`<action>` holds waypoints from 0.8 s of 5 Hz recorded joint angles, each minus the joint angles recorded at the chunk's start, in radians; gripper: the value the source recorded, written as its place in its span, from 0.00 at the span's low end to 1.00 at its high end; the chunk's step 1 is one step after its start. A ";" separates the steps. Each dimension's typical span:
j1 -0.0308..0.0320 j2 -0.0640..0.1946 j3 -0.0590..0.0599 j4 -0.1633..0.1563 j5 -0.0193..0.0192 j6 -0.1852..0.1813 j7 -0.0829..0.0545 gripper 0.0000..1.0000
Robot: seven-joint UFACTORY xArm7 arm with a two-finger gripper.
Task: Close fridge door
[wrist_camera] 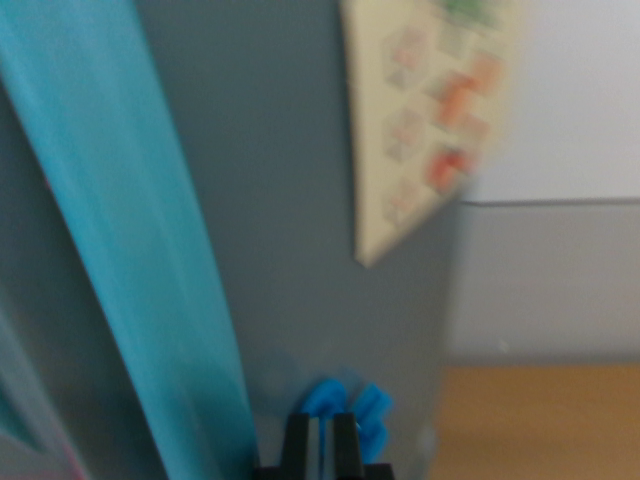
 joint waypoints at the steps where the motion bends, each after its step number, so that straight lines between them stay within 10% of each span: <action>1: 0.0000 0.055 0.047 0.047 0.0000 0.000 0.000 1.00; 2: 0.0000 0.055 0.047 0.047 0.0000 0.000 0.000 1.00; 3: 0.0000 0.114 0.090 0.092 0.0000 0.000 0.000 1.00; 4: 0.0000 0.114 0.090 0.092 0.0000 0.000 0.000 1.00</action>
